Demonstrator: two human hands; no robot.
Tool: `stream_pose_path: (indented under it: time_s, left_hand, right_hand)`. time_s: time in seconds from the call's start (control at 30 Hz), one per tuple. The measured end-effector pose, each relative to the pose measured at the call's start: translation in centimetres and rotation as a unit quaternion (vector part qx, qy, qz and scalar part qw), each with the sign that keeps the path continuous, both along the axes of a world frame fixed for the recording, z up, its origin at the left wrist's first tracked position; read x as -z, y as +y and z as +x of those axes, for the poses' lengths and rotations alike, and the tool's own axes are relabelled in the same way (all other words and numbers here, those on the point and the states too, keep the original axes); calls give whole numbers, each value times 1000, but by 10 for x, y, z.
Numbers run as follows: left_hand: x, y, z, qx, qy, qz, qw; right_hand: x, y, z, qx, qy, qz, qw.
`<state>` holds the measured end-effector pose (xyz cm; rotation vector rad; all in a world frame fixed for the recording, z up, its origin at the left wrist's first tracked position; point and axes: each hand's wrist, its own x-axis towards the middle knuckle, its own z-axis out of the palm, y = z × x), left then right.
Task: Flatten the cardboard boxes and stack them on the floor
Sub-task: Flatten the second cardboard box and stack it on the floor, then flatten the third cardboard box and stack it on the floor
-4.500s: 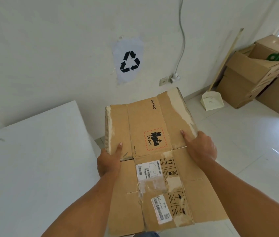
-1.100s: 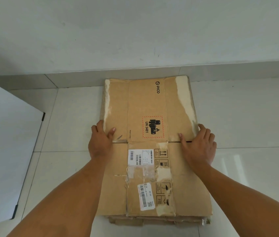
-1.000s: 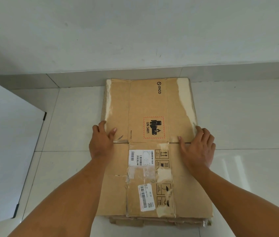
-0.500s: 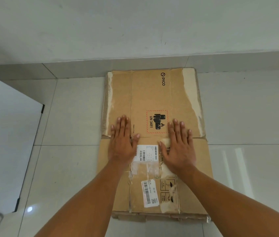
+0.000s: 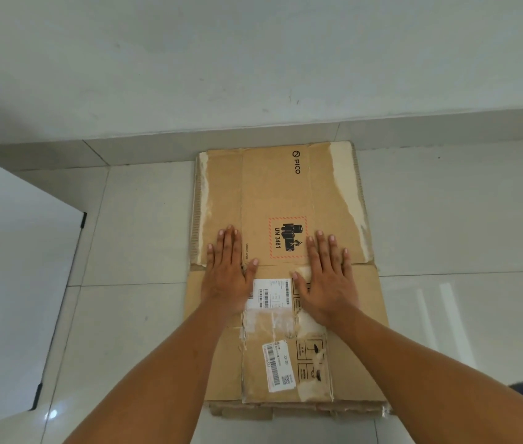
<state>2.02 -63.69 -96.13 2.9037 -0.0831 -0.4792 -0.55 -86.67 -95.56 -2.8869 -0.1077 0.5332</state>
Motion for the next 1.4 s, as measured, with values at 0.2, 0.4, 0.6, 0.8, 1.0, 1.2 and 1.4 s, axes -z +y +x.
stream_pose_path:
  time_s: [0.2, 0.4, 0.6, 0.8, 1.0, 1.2, 1.4]
  left_hand:
    - [-99, -8, -10, -17, 83, -15, 996]
    - [-261, 6, -79, -18, 114, 18, 993]
    - [-444, 24, -125, -40, 125, 16, 991]
    - [-589, 30, -175, -33, 121, 7, 992]
    - [-669, 42, -217, -54, 65, 7, 996]
    - [-720, 58, -272, -105, 5, -23, 994]
    - [-750, 88, -343, -140, -41, -39, 988]
  right_hand:
    - [-104, -24, -8, -25, 67, 1, 997]
    - [-286, -21, -47, -32, 68, -35, 997]
    - [-475, -4, -81, -48, 70, -55, 995]
    - [-616, 20, -118, -52, 35, -51, 997]
    - [-704, 38, -150, -67, -9, -39, 997]
    - [-748, 52, -202, -91, -55, -24, 994]
    - [-784, 79, -250, -135, -92, -11, 986]
